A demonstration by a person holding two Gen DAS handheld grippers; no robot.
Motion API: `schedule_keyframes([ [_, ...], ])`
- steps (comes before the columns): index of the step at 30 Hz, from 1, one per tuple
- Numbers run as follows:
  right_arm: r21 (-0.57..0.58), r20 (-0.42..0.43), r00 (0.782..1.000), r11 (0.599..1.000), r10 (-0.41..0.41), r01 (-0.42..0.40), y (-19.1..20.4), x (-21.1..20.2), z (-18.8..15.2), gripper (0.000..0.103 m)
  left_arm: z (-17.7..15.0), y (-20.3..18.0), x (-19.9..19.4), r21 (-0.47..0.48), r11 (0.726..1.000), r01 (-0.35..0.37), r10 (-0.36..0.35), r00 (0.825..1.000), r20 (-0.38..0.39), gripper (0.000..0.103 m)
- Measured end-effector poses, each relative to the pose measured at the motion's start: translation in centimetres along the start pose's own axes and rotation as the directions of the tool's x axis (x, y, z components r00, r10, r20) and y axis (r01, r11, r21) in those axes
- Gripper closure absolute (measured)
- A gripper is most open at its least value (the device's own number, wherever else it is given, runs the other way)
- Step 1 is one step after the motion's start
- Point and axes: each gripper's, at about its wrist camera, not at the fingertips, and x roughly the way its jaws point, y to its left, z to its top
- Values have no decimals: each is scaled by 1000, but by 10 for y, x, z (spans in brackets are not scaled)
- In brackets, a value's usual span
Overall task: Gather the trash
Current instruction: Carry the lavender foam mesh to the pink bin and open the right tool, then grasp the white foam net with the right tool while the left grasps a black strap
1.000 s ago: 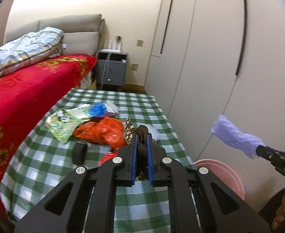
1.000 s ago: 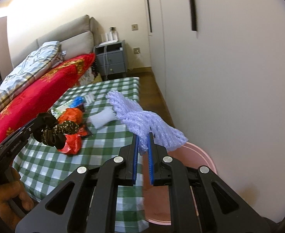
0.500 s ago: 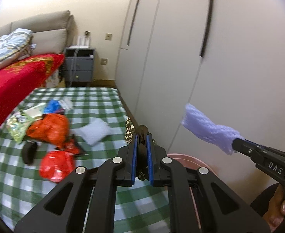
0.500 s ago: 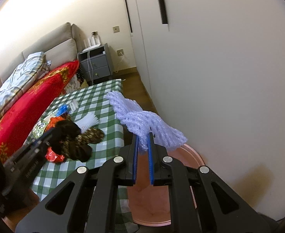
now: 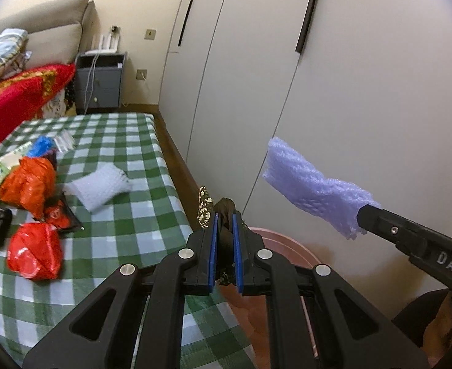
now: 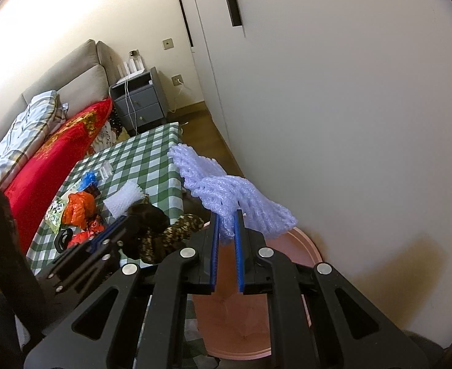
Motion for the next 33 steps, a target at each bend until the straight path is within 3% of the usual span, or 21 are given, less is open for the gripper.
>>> schedule_keyframes([
  [5,8,-1,1000,1000,-7,7,-1,1,0,90,-2,-8,16,1,999,37,-37,999,-34,91],
  [6,12,-2,1000,1000,-10,10,-2,1,0,89,-4,-9,20,-5,999,50,-50,997,-52,83],
  [7,17,-2,1000,1000,-16,16,-3,1,0,88,-6,-10,24,-12,998,63,-64,995,-73,68],
  [9,33,-17,1000,999,-18,18,-6,4,0,82,-8,-8,25,-14,999,45,-46,996,-77,60],
  [11,32,-15,999,999,-32,32,-5,5,0,69,-8,-3,23,-26,999,34,-36,996,-77,60],
  [12,31,-11,999,999,-35,35,-5,5,0,69,-8,0,22,-34,999,31,-33,997,-75,60],
  [26,-35,37,999,999,-32,33,12,-3,-2,69,-1,41,-11,-63,997,-33,31,999,-23,60],
  [33,-89,72,997,996,21,-14,33,-7,-7,69,2,71,-37,-87,992,-89,90,996,10,63],
])
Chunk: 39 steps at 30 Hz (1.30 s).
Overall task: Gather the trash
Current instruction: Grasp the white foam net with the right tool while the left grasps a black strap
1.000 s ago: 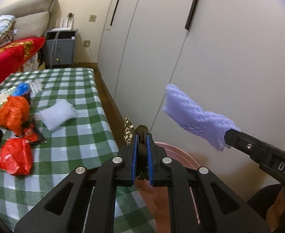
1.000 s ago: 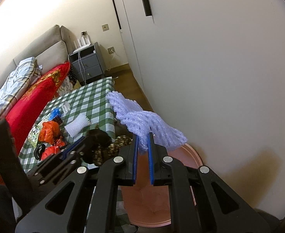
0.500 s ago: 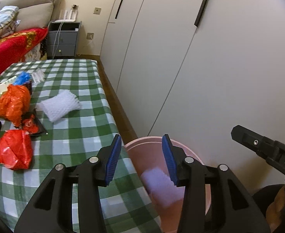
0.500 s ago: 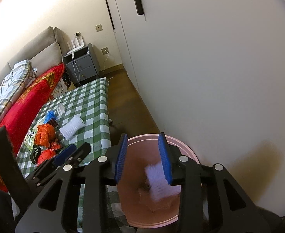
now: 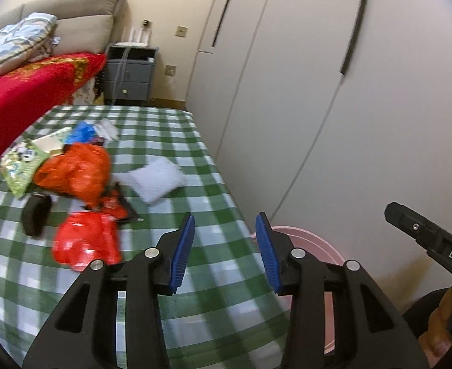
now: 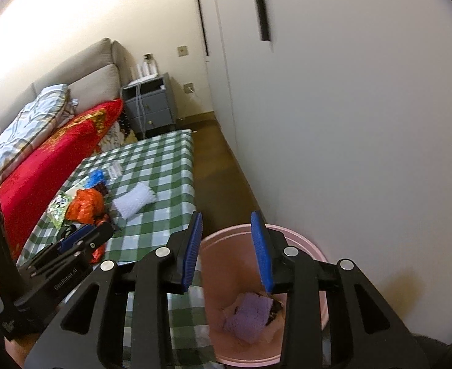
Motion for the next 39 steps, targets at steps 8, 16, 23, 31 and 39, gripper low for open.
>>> schedule_keyframes([
  [8,-59,14,996,995,87,-86,39,11,-2,69,3,47,-20,-43,994,-101,102,994,28,66],
  [16,-112,-14,986,979,169,-169,79,38,-4,70,3,81,-31,-82,975,-207,211,976,44,66],
  [23,-103,-41,974,969,222,-225,109,75,-1,70,5,105,-30,-129,932,-339,348,936,53,66],
  [31,-96,-80,964,961,254,-261,136,121,1,70,2,123,-22,-159,894,-419,428,904,25,66],
  [39,-92,-128,960,961,249,-262,155,162,1,70,1,142,-5,-172,867,-468,473,881,-14,66],
])
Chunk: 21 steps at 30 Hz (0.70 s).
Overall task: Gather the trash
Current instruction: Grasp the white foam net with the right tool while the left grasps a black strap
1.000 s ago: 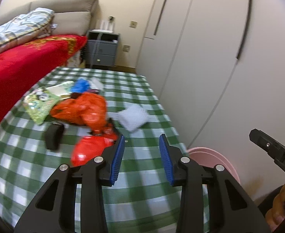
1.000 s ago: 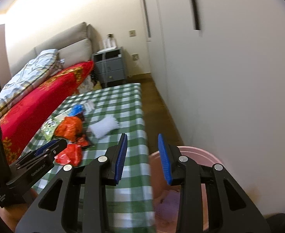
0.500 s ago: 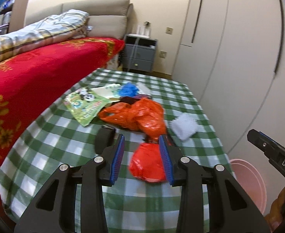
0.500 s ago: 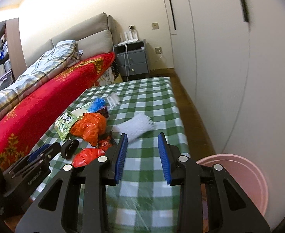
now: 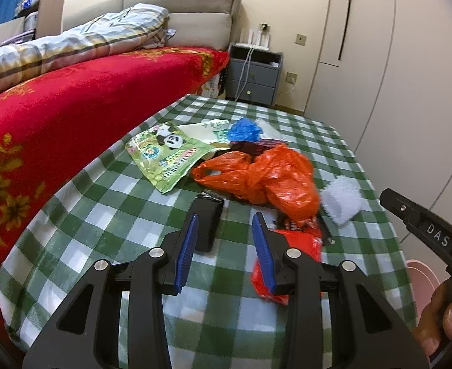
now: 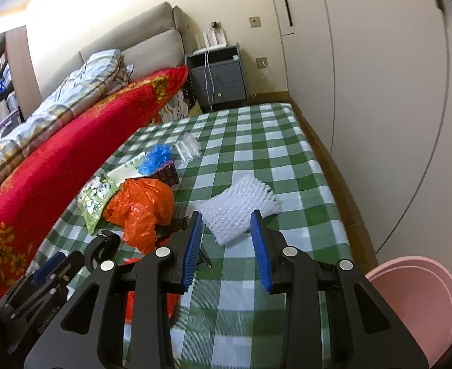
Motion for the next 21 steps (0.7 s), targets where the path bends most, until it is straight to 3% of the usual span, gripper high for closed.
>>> schedule_keyframes([
  [6,-4,-63,998,1000,-10,10,1,30,-3,68,3,12,21,-28,998,-59,58,998,-37,65],
  [8,-8,-83,996,1000,-15,14,1,40,-5,68,3,17,26,-48,997,-68,65,996,-54,59],
  [21,-8,-176,984,999,-42,41,2,68,-9,70,5,23,52,-96,994,-61,47,988,-150,57],
])
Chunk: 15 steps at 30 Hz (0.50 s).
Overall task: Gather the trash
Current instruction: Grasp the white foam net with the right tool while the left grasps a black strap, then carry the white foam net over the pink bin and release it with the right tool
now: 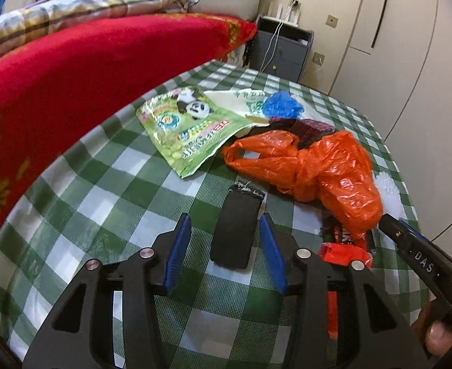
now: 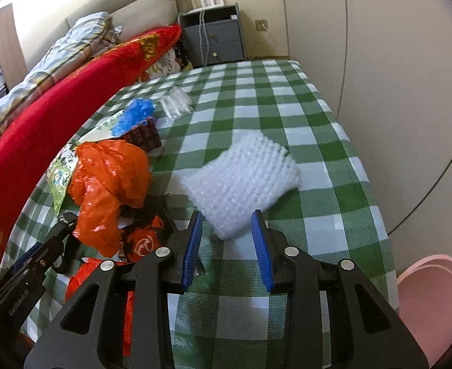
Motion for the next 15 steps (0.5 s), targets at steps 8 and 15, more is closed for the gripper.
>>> schedule_keyframes([
  [8,-18,14,1000,1000,6,-6,3,-6,0,98,-4,-2,3,6,999,35,-34,999,-32,78],
  [15,-48,49,999,999,7,-4,8,-25,-1,99,-2,-5,-7,14,998,57,-57,998,-6,79],
])
